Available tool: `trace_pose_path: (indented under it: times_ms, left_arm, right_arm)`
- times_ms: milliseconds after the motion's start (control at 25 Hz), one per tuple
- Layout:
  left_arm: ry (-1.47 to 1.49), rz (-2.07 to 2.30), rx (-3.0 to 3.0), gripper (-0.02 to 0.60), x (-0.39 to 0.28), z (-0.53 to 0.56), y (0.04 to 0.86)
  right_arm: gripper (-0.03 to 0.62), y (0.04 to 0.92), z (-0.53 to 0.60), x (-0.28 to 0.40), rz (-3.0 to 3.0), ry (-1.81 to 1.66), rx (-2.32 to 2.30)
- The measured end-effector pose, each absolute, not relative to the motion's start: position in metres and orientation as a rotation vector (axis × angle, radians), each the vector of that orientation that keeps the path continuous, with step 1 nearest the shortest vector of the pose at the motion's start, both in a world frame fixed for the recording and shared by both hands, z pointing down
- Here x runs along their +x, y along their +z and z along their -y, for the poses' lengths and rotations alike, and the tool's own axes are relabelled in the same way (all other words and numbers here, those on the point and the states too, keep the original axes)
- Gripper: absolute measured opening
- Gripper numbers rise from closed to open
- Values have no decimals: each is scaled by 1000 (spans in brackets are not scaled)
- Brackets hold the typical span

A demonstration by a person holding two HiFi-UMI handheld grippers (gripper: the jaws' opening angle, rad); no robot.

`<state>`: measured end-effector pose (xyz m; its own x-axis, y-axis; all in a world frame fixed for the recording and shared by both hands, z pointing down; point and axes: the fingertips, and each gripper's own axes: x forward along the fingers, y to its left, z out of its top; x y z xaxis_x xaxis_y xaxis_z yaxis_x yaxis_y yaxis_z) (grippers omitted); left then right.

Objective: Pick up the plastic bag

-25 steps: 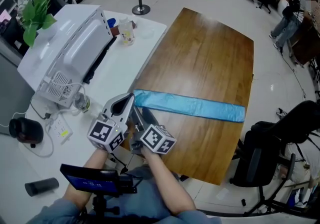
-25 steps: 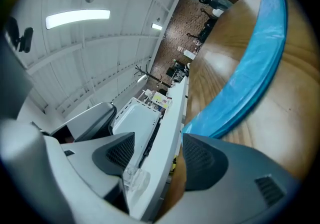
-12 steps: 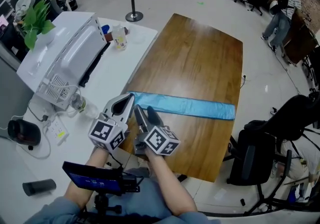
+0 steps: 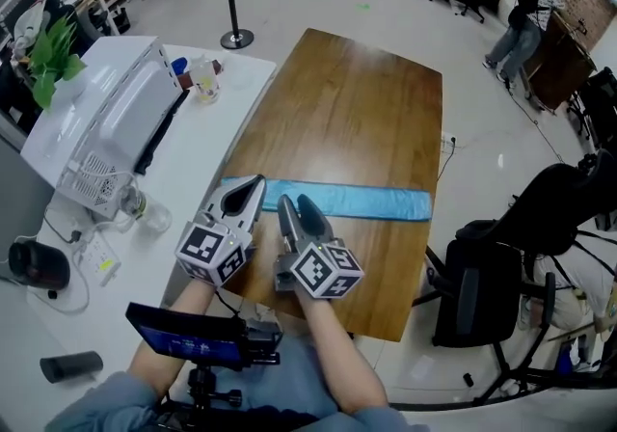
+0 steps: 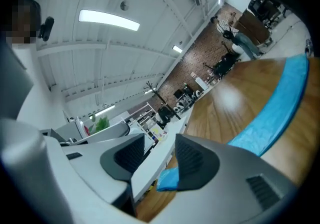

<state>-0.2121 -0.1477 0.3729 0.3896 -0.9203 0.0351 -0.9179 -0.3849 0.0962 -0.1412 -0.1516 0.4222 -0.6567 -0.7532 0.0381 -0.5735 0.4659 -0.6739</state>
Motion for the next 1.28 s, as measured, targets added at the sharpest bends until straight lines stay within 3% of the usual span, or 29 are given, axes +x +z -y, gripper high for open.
trace_pose_path:
  times_ms: [160,360,800,1280]
  left_arm:
    - [-39,1633,2560,3,-188,159,372]
    - [-29,1595,2578,3,-166,171,378]
    - [152,1483,2612,2,-133,184,413]
    - [434,1697,2373,2,-198,198,479]
  right_arm:
    - [72,407,159,-110,-2489,-839,-1189]
    - [4,396,171,-79,-2546,-698,-1238]
    - [1,408,197,-24,-2660,-478,-1383]
    - [1,470,250,72,-2879,-314,-1660]
